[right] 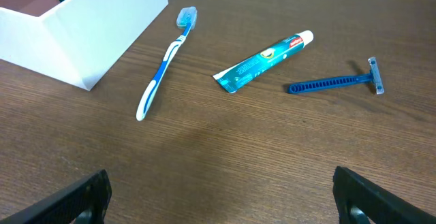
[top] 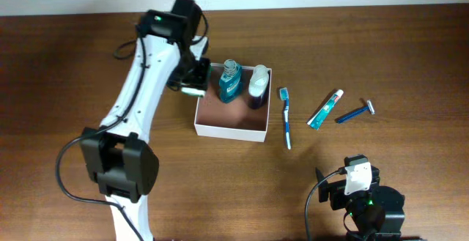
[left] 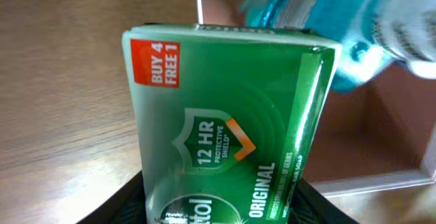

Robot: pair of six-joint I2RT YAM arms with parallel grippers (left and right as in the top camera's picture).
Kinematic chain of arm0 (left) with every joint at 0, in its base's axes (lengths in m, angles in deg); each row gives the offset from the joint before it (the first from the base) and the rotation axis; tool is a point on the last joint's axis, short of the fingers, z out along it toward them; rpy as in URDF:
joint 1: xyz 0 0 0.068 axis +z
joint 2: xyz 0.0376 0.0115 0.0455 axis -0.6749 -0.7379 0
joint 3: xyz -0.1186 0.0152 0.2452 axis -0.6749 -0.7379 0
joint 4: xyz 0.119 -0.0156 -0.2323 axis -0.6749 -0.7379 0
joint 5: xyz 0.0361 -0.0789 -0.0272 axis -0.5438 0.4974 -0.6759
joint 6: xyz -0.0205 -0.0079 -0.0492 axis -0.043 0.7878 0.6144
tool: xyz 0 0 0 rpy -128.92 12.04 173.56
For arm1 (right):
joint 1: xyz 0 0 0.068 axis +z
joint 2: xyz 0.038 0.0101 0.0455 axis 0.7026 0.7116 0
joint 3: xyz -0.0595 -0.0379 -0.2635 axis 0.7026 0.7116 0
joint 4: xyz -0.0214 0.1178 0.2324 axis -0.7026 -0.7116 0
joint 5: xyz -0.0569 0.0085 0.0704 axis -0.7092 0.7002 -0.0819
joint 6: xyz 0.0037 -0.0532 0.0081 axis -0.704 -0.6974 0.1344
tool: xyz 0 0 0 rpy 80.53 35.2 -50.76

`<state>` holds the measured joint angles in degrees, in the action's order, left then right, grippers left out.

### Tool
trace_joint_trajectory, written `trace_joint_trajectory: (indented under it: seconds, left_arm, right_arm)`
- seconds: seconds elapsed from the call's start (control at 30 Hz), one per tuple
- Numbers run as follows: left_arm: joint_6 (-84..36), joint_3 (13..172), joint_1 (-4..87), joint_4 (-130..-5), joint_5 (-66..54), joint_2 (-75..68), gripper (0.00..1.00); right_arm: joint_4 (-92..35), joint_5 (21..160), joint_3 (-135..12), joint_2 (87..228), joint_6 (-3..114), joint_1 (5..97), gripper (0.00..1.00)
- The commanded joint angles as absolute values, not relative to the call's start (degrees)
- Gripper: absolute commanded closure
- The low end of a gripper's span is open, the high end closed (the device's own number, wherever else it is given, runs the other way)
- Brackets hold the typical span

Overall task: Pack container
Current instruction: 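Drop the soap bar into the box and raise the left arm, then reach the right gripper to the blue-white toothbrush and grasp it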

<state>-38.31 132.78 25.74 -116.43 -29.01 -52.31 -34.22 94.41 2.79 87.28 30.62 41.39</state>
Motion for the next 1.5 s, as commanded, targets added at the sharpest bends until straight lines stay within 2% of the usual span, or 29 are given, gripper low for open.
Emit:
trace_joint_trajectory:
  seconds: [0.0, 0.13, 0.17, 0.3, 0.33, 0.37, 0.7, 0.9, 1.1, 1.2, 1.27, 1.37, 1.47]
  left_arm:
    - [-32.82, 125.83, 24.58, -111.89, -26.11, -53.03, 0.82]
    - [-32.69, 122.05, 23.48, -109.18, -24.27, -53.03, 0.75]
    - [-32.73, 121.99, 23.31, -109.05, -24.29, -53.03, 0.69]
    - [-32.93, 122.38, 23.11, -109.62, -24.29, -52.82, 0.24]
    - [-32.93, 122.69, 23.24, -110.25, -24.29, -52.75, 0.06]
    - [-32.93, 123.12, 23.46, -110.99, -24.31, -52.68, 0.01]
    - [-32.95, 132.30, 31.31, -120.48, -28.79, -49.01, 0.01]
    - [-32.97, 134.12, 38.48, -122.82, -31.90, -40.47, 0.01]
    - [-32.95, 134.12, 43.44, -127.19, -36.53, -32.23, 0.01]
    - [-32.93, 134.12, 43.90, -128.24, -37.49, -30.46, 0.01]
    - [-32.93, 134.12, 43.90, -128.19, -37.47, -30.00, 0.01]
    - [-32.93, 134.12, 43.90, -128.15, -37.45, -29.98, 0.01]
    - [-32.93, 134.12, 43.90, -128.11, -37.45, -30.13, 0.01]
  right_arm:
    - [-34.13, 95.13, 3.09, 86.84, 30.22, 40.95, 0.01]
    - [-34.13, 95.13, 3.09, 86.84, 30.22, 40.95, 0.01]
    - [-34.13, 95.13, 3.09, 86.84, 30.22, 40.95, 0.01]
    - [-34.13, 95.13, 3.09, 86.84, 30.22, 40.95, 0.01]
    - [-34.13, 95.13, 3.09, 86.84, 30.22, 40.95, 0.01]
    - [-34.13, 95.13, 3.09, 86.84, 30.22, 40.95, 0.02]
    - [-34.13, 95.13, 3.09, 86.84, 30.22, 40.95, 0.01]
    - [-34.13, 95.13, 3.09, 86.84, 30.22, 40.95, 0.01]
    - [-34.13, 89.08, 3.11, 86.84, 29.57, 40.95, 0.01]
    - [-28.66, 92.05, 3.14, 86.84, 30.59, 40.95, 0.01]
    - [-23.20, 98.83, 3.14, 86.84, 34.22, 40.95, 0.01]
    - [-15.75, 112.42, 3.14, 86.84, 46.31, 40.95, 0.01]
    - [-16.49, 122.21, 3.14, 86.84, 59.51, 40.95, 0.01]
